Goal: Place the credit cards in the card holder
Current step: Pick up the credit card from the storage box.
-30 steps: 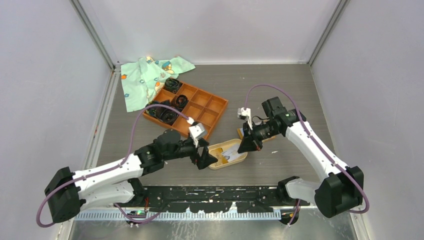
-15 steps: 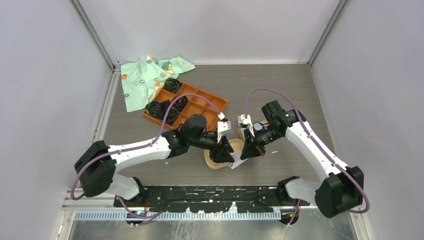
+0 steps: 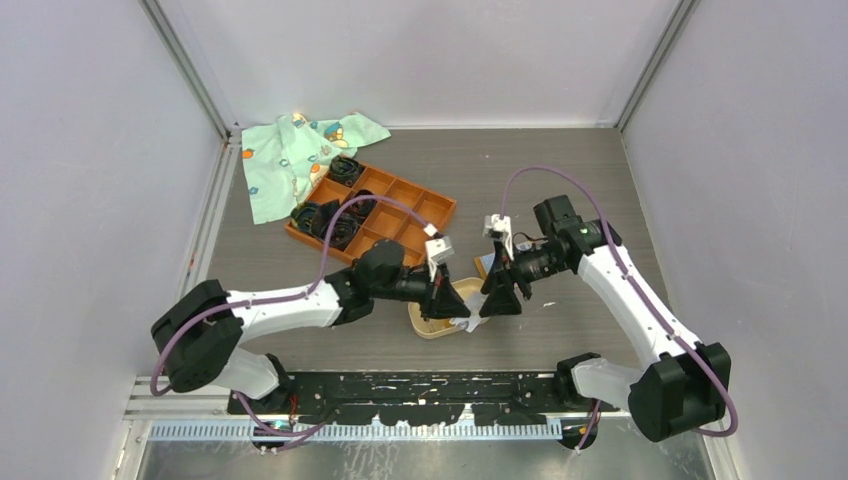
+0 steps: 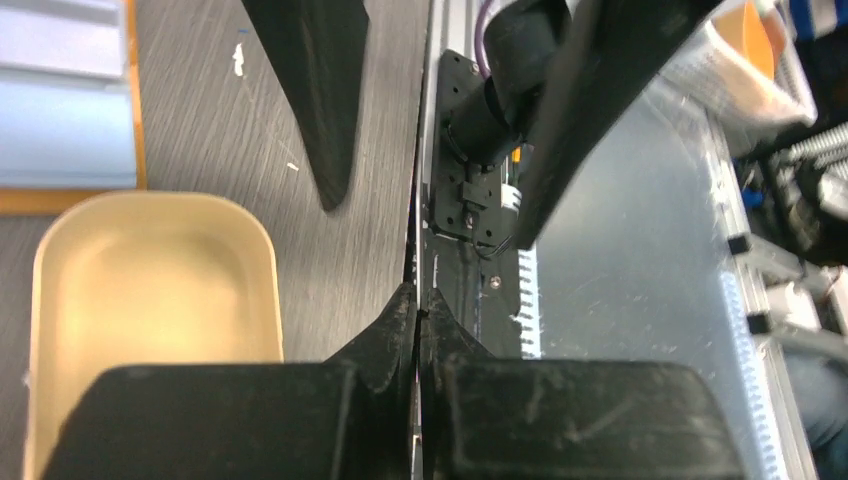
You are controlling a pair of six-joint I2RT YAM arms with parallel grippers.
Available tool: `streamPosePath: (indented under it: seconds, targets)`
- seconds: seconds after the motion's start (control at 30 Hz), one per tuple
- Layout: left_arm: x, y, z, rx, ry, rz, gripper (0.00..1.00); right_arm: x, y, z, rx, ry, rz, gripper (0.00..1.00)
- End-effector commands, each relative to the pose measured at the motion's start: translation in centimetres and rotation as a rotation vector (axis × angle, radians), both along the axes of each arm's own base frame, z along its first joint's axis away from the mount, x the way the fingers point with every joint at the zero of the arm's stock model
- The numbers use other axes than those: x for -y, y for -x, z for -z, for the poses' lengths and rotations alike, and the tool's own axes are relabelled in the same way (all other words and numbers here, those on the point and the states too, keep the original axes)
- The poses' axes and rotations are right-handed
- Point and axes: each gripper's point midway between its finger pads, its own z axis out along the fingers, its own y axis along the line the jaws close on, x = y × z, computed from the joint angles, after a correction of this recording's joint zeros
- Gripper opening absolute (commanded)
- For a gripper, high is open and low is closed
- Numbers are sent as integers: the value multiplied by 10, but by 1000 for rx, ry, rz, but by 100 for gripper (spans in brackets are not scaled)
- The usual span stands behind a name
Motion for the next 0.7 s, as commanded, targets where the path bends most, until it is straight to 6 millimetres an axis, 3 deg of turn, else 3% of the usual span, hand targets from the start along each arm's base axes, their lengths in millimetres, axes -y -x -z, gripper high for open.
streamPosePath:
  seconds: [0.0, 0.27, 0.47, 0.67]
  targets:
    - [-4, -36, -66, -72, 345, -296, 0, -6, -17, -37, -5, -154, 99, 78]
    - [-14, -54, -115, -149, 657, -462, 0, -13, -21, -45, -133, -275, 128, 76]
    - [-11, -55, -128, -136, 691, -459, 0, -15, -24, -47, -159, -289, 136, 65]
    - [-10, -54, -126, -135, 684, -450, 0, -14, -23, -62, -193, -344, 123, 63]
